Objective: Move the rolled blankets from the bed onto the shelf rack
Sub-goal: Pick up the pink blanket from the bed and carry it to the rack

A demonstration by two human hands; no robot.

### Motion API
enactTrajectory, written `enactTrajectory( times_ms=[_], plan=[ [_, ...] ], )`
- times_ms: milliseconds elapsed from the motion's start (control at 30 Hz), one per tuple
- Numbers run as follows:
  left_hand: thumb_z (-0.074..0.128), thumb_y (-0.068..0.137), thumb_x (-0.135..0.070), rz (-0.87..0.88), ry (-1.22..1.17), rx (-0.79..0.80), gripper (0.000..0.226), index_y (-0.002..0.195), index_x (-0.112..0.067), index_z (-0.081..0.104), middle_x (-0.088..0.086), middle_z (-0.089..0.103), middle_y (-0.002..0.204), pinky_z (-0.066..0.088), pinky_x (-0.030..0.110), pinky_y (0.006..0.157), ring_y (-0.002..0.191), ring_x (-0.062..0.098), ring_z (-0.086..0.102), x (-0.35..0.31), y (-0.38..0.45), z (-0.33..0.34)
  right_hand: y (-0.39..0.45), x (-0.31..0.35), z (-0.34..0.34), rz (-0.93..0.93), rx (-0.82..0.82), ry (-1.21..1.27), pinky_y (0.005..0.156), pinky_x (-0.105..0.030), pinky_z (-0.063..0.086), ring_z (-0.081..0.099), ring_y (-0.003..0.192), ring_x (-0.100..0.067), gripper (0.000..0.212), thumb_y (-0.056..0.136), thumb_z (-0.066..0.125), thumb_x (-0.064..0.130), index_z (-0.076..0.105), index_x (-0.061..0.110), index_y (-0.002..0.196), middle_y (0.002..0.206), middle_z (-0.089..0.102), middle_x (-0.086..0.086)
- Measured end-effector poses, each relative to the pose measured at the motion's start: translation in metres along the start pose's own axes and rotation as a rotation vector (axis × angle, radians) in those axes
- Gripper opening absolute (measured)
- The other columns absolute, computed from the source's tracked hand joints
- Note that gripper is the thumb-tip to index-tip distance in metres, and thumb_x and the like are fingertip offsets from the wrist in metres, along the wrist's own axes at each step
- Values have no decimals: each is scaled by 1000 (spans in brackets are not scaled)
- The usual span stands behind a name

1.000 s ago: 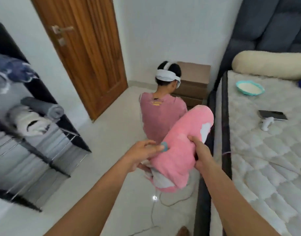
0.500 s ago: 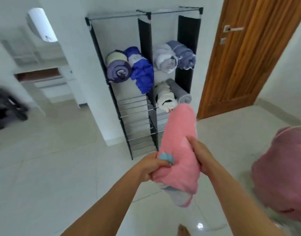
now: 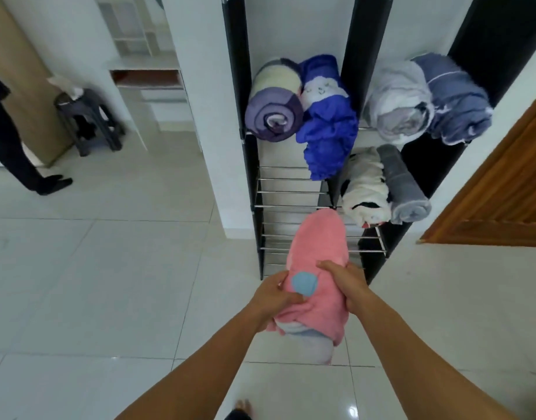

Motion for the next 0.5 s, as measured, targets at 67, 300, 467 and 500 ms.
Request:
enactTrajectory(
  times_ms=[67,300,467,500],
  plan=[
    [82,64,-18,2,-36,1,68,128,-20,57,1,67,117,58,36,87,104,21,65,-7,23,-8,25,12,9,3,8,-4,77,-38,54,64,98,-32,64,67,81,24,52,9,122,113,63,-13],
    [79,57,-16,35,-55,75,93,141,-28,42,-1,59,128,56,33,82,113,21,59,-26,136,-43,133,64,53,-49,9,-30,78,-40,56,64,95,-29,59,69,80,20,50,14,119,111,64,-10],
    [74,51,-9,92,-32,20,103,146,-25,37,4,52,137,54,42,94,121,25,54,-45,238,-58,221,99,80,-145,-39,-74,95,-44,51,61,103,-28,65,69,80,24,49,19,126,118,61,-5],
    [74,56,-4,106,-14,8,99,146,-23,37,3,52,136,52,38,95,120,24,54,-49,254,-60,236,102,84,-166,-63,-71,97,-43,50,59,105,-28,65,69,80,24,48,19,125,120,59,-5]
  ],
)
Point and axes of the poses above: each hand's wrist, its own y-axis towards the middle knuckle, its own z-axis out of the palm, x = y × z, the point moved 1 cm from there along y, towards the middle knuckle
